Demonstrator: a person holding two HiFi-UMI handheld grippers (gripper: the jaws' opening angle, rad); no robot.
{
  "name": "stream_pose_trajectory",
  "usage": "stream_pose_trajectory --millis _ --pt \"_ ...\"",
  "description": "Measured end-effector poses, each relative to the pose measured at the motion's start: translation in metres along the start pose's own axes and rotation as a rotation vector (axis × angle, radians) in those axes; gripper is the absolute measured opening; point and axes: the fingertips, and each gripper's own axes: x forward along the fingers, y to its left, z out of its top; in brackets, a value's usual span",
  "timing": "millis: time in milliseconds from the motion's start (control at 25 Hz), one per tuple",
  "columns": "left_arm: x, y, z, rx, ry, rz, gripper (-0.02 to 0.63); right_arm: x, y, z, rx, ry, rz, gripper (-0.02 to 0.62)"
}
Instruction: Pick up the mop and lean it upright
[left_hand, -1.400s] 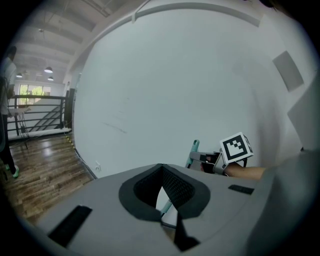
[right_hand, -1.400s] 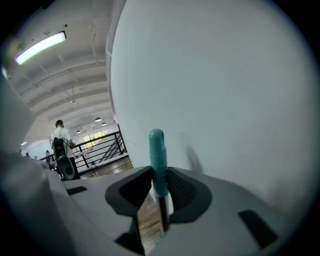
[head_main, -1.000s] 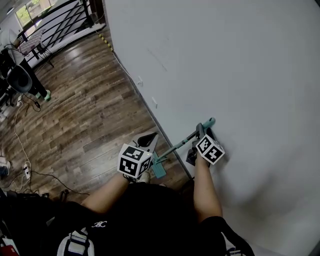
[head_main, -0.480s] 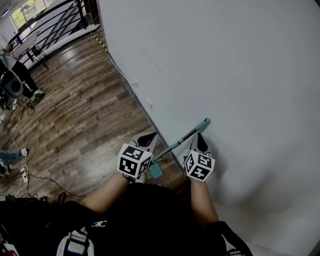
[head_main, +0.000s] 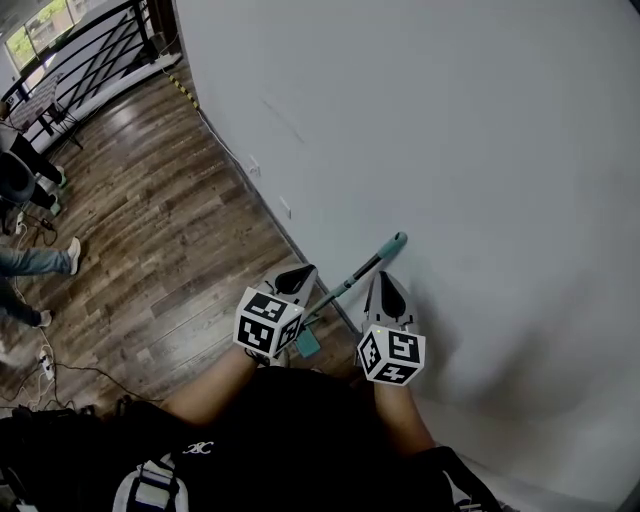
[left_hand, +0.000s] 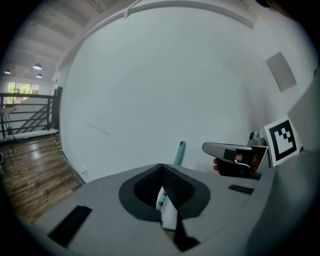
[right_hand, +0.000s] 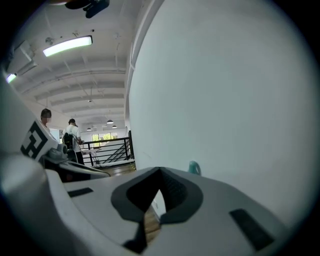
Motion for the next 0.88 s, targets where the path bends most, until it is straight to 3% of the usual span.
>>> stream_pose_trajectory --millis 880 --pt "0.013 -0.018 0.005 0.022 0.012 -0.055 -0.003 -0.007 -0.003 -0.009 0.006 0.038 -0.010 0.014"
